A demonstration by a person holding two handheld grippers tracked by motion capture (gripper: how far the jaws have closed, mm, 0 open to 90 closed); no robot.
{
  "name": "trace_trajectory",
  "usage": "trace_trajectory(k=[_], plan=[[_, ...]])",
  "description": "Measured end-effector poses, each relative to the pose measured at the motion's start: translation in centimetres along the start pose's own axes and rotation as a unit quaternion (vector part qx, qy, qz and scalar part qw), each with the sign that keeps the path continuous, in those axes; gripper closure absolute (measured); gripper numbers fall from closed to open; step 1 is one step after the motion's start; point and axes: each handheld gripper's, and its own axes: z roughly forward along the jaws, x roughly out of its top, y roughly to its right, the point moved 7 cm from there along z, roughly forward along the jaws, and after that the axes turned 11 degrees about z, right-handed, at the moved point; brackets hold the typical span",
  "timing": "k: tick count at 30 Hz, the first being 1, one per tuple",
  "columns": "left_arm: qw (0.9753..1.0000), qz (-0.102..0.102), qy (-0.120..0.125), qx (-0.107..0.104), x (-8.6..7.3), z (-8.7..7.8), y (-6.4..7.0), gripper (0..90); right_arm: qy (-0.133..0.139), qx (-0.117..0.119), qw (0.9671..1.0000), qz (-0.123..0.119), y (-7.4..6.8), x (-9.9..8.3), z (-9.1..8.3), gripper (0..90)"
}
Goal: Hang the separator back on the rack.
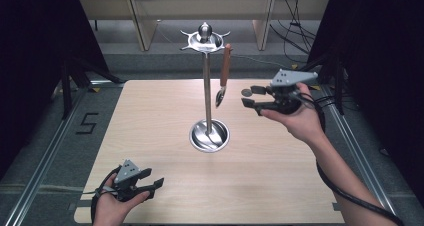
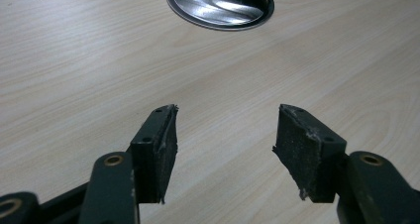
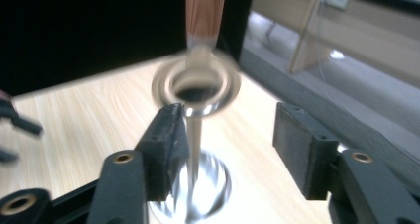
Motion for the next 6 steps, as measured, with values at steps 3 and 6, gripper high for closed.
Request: trace_trajectory(k=[3, 6], plan=[[1.0000, -0.001, 0.002, 0.000, 0.0, 0.0, 0.0, 40.4, -0.029, -0.028, 0.9992, 0.008, 0.3, -4.7, -1.0, 42.1], [1.0000, 0.001, -0.002, 0.004, 0.0, 0.0, -0.1, 40.4, -0.064, -0.039, 0.9971, 0.015, 0.3, -9.9, -1.7, 41.2]])
